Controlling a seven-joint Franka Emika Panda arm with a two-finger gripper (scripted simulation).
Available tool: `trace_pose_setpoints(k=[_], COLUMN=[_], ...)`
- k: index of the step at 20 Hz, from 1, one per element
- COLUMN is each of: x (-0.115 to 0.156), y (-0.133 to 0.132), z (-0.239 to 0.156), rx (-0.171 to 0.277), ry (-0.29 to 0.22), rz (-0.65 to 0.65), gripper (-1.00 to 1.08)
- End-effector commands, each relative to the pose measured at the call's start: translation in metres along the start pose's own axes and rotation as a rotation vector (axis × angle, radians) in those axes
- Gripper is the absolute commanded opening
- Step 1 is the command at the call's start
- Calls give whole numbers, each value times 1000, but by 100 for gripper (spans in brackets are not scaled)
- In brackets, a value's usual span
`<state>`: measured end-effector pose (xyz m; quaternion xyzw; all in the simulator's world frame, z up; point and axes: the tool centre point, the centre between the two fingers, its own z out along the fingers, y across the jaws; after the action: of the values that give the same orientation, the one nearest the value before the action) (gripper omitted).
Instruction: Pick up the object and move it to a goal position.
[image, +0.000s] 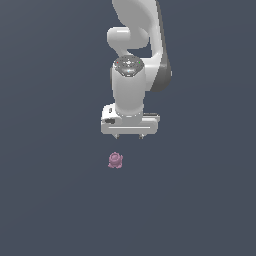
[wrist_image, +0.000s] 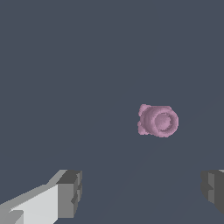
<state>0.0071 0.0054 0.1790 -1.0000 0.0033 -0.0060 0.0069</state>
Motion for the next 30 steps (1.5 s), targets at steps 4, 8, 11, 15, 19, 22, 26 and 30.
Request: trace_pose_setpoints(k=[4,8,11,15,19,22,26,30], x=[1,5,7,7,10,14,21,26], y=[-1,-6,-8,-7,-1,8,24,43], z=[-2,-11,-15,-14,-5,6,29,56], rx=[3,12,17,16,14,11,4,-4], ry=[4,21,29,28,25,20,11,1], rz=[-5,-23,-33,-30,-20,-6,19,48], gripper=[100,100,100,100,100,100,100,100])
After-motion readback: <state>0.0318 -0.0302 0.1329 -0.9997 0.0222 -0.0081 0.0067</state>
